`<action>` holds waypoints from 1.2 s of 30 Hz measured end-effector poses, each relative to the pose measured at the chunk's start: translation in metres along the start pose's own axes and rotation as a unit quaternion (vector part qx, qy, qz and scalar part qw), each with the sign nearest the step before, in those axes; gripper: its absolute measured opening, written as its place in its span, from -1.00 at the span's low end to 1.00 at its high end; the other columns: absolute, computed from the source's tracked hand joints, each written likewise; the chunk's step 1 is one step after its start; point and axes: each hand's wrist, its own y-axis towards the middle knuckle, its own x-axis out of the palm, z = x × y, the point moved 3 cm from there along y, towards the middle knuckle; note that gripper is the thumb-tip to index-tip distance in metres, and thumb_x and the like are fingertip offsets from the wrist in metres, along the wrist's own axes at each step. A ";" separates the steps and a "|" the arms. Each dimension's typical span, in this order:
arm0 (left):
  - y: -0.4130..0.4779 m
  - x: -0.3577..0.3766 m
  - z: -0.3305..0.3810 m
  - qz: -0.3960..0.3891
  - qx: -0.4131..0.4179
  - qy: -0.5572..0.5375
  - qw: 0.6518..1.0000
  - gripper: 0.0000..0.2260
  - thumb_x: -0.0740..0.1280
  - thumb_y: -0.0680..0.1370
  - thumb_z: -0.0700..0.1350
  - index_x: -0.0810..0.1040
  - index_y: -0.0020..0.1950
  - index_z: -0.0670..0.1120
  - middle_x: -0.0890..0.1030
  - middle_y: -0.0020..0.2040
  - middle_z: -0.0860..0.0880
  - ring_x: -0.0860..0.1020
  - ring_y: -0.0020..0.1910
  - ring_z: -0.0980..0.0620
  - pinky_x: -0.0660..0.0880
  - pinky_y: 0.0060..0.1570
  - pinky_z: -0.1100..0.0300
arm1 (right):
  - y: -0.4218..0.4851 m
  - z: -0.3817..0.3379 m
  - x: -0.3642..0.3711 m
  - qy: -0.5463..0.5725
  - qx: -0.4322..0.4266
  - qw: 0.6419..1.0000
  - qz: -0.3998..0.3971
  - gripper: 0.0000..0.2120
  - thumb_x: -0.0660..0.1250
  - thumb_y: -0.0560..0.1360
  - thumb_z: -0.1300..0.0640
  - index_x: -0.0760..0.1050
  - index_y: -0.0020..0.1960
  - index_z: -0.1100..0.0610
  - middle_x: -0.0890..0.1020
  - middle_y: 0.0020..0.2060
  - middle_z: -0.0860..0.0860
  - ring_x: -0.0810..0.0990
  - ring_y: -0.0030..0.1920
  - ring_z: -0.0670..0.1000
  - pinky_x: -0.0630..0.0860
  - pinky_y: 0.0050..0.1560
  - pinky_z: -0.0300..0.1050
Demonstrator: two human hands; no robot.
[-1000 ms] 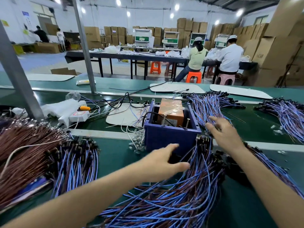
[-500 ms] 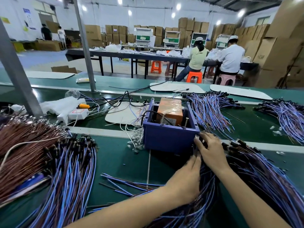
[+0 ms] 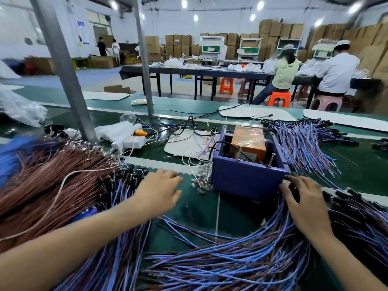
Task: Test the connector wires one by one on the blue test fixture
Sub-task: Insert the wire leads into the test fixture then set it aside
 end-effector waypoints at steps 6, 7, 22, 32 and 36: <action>-0.019 0.015 -0.048 -0.056 -0.029 0.141 0.988 -0.69 0.21 0.54 -0.22 0.49 0.27 -0.03 0.42 0.29 -0.03 0.35 0.25 -0.05 0.37 0.16 0.10 | -0.010 -0.016 -0.010 0.032 -0.025 0.992 0.116 -0.66 0.21 0.60 0.05 0.50 0.25 0.24 0.45 0.22 0.19 0.33 0.27 0.16 0.26 0.29 0.06; -0.019 0.013 -0.046 -0.041 -0.024 0.145 0.988 -0.65 0.21 0.51 -0.28 0.49 0.26 -0.02 0.43 0.26 -0.02 0.36 0.23 -0.05 0.37 0.12 0.10 | -0.012 -0.020 -0.012 0.042 -0.023 0.990 0.130 -0.67 0.20 0.61 0.06 0.50 0.25 0.23 0.42 0.24 0.19 0.31 0.28 0.16 0.26 0.31 0.10; -0.008 0.010 -0.037 -0.096 0.010 0.251 0.963 -0.69 0.23 0.52 -0.27 0.45 0.24 -0.06 0.46 0.19 -0.09 0.30 0.28 -0.11 0.23 0.20 0.04 | -0.042 -0.092 -0.013 0.342 0.048 0.938 -0.026 -0.73 0.22 0.57 0.34 0.59 -0.10 0.03 0.64 -0.33 0.00 0.59 -0.35 -0.07 0.53 -0.31 -0.26; 0.003 0.006 -0.032 -0.081 0.042 0.153 0.984 -0.62 0.19 0.46 -0.39 0.38 0.20 -0.04 0.44 0.15 -0.08 0.39 0.14 -0.09 0.23 -0.05 0.13 | -0.055 -0.114 0.002 0.391 0.134 0.876 -0.248 -0.73 0.17 0.61 0.31 0.62 -0.10 0.16 0.63 -0.40 0.13 0.58 -0.43 0.07 0.50 -0.40 -0.20; 0.012 -0.022 -0.017 0.041 0.050 0.050 0.997 -0.59 0.29 0.52 -0.33 0.37 0.31 -0.01 0.40 0.18 -0.07 0.50 0.04 -0.04 0.49 -0.06 0.11 | -0.061 -0.132 0.012 0.515 0.281 0.730 -0.351 -0.71 0.09 0.66 0.11 0.54 0.13 0.20 0.65 -0.30 0.22 0.59 -0.39 0.10 0.53 -0.38 -0.11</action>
